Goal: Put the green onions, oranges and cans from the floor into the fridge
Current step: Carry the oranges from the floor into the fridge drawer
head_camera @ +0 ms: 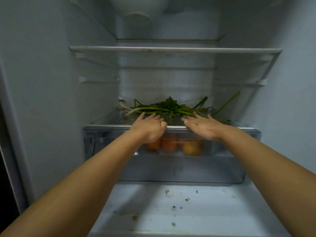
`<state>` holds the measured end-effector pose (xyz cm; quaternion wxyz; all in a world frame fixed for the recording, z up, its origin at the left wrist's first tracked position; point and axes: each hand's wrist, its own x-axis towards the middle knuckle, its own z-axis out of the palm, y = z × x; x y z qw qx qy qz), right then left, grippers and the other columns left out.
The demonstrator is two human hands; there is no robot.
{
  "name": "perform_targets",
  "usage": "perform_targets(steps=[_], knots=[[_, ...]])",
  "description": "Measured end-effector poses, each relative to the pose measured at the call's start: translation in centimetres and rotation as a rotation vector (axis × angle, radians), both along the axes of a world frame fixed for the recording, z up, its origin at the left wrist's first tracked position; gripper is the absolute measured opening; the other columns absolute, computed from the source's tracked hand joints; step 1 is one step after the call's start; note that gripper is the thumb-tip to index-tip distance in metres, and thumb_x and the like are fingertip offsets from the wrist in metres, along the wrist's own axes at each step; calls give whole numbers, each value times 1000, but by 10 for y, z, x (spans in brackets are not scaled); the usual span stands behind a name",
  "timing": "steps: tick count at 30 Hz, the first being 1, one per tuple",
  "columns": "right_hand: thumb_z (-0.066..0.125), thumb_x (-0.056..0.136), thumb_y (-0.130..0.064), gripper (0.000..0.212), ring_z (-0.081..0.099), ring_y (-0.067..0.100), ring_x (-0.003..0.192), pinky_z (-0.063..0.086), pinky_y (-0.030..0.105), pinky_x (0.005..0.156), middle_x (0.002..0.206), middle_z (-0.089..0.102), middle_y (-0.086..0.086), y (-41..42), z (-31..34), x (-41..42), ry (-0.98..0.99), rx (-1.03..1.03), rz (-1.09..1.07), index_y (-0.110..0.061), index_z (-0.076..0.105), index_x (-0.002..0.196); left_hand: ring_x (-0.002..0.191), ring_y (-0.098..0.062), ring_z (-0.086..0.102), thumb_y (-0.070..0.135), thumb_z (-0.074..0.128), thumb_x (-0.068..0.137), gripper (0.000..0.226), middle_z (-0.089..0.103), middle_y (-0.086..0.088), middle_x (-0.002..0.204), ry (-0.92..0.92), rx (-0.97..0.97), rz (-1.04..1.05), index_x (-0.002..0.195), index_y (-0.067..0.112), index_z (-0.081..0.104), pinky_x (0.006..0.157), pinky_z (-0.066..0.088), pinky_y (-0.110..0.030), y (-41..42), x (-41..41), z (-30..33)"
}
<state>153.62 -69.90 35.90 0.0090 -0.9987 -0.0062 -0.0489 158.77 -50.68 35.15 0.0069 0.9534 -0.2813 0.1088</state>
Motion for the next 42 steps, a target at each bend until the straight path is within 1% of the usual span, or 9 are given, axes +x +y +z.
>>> perform_targets(steps=[5, 8, 14, 17, 20, 23, 27, 33, 42], knots=[[10, 102, -37, 50, 0, 12, 148, -2, 46, 119, 159, 16, -6, 0, -7, -5, -221, -39, 34, -28, 23, 150, 148, -13, 9, 34, 14, 101, 54, 18, -1, 159, -82, -78, -31, 150, 14, 23, 120, 0, -40, 1, 2, -2], [12, 102, -39, 51, -4, 12, 148, -2, 45, 120, 161, 7, -5, 6, -20, -21, -364, -100, -19, -26, 11, 152, 147, -11, 10, 38, 15, 102, 54, 20, 0, 159, -156, -128, -63, 150, 14, 24, 120, -4, -38, 6, -14, -8], [18, 101, -45, 59, -13, 17, 147, -3, 48, 118, 160, -15, 0, 14, -52, -76, -271, -122, 1, -24, -7, 152, 148, -12, 2, 44, 24, 101, 59, 4, 0, 161, 81, -345, -76, 152, 14, 14, 120, 3, -32, 30, -100, -49], [22, 102, -44, 60, -9, 17, 148, 2, 46, 118, 160, -15, -1, 30, -78, -121, -204, -65, 81, -25, -4, 152, 147, -14, 14, 43, 28, 101, 56, 19, -2, 159, 100, -358, -26, 150, 15, 25, 117, 14, -29, 56, -170, -84], [32, 101, -33, 51, 27, 25, 142, 29, 42, 110, 156, 26, 7, 61, -106, -171, -317, 62, 231, -16, 26, 149, 119, -25, 52, 37, 34, 101, 39, 60, -7, 125, 3, -478, 107, 117, 15, 61, 90, 40, -34, 87, -247, -116], [38, 100, -30, 39, 53, 28, 118, 46, 39, 86, 132, 53, 4, 107, -137, -226, -356, 217, 363, -19, 46, 136, 89, -28, 58, 34, 36, 100, 32, 59, -3, 87, -47, -498, 248, 80, 15, 54, 62, 31, -31, 118, -315, -145], [37, 100, -37, 43, 59, 26, 111, 50, 39, 80, 130, 55, 3, 168, -183, -289, -244, 148, 528, -22, 40, 140, 92, -31, 59, 34, 42, 97, 26, 66, -10, 93, -47, -513, 444, 75, 23, 52, 62, 29, -30, 166, -391, -187], [39, 98, -39, 44, 59, 31, 111, 48, 40, 87, 133, 52, 3, 256, -262, -388, -5, 112, 747, -25, 36, 140, 87, -26, 60, 37, 44, 95, 32, 65, -5, 92, 103, -523, 799, 88, 12, 63, 66, 41, -32, 260, -531, -264], [38, 98, -36, 51, 61, 34, 104, 48, 39, 83, 133, 49, 6, 428, -344, -561, 213, -14, 1010, -25, 25, 146, 81, -22, 59, 37, 45, 96, 30, 64, -5, 93, 126, -595, 1244, 90, 12, 61, 71, 48, -35, 423, -817, -340]])
